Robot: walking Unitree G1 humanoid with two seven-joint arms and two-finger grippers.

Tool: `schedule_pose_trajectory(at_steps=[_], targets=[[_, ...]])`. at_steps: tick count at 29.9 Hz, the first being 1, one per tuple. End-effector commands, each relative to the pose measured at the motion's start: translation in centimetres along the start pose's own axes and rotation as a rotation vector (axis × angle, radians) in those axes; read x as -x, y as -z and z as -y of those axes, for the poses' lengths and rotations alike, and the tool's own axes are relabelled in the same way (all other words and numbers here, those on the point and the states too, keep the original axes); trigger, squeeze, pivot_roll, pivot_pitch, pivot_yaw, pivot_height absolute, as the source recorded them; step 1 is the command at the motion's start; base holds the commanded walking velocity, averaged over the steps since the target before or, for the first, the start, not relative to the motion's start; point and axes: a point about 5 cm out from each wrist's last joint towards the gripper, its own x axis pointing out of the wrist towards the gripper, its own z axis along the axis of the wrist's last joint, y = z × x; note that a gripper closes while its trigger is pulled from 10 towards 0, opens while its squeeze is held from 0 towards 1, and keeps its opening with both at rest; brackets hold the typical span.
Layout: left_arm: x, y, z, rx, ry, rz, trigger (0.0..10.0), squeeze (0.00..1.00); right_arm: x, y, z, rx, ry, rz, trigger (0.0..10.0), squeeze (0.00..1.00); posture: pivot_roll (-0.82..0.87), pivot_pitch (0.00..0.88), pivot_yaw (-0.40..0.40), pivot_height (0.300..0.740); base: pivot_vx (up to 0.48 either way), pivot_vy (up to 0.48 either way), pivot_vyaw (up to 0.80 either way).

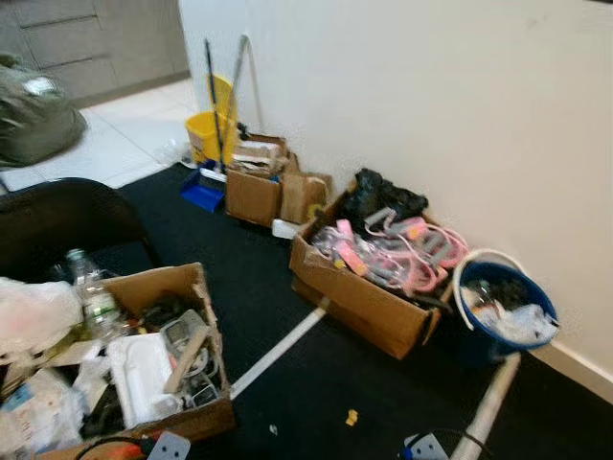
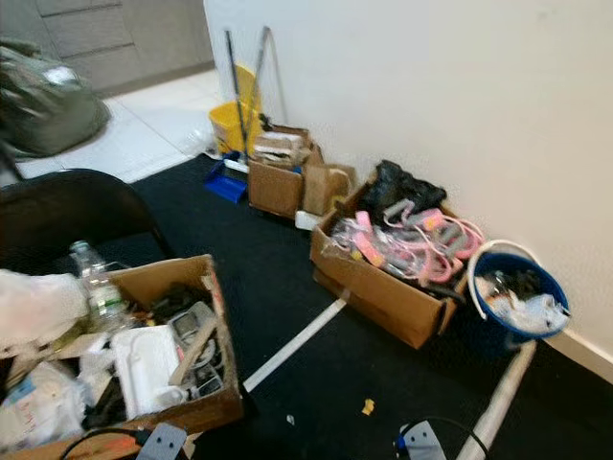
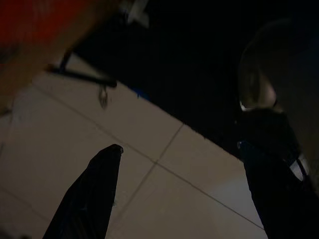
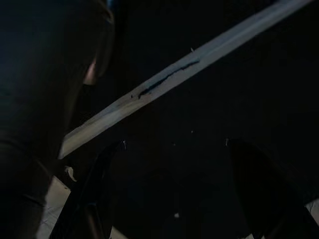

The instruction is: Picking trash to rubbish bin

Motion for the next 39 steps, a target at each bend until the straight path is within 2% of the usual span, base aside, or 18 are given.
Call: schedule_pose_trajectory(at_steps=[1,9,39], targets=[[0.0,0.3,-0.1,0.019,-0.008,-0.011,10.0,0.0,0.0,0.0,0.2,-0.004,0.001,0.005,10.0,0.0,0.12,0.0,-0.023,0.74,-0.322,0.0,0.0],[0.1,0.4,-0.5,0.026,-0.03,-0.009,10.0,0.0,0.0,0.2,0.1,0.01,-0.004,-0.009,10.0,0.0,0.12,0.0,-0.025,0.74,-0.281,0.0,0.0],[0.1,-0.8,-1.4,0.01,-0.053,0.032,10.0,0.0,0.0,0.8,0.2,0.047,0.0,-0.035,10.0,0.0,0.12,0.0,-0.024,0.74,0.0,0.0,-0.8]])
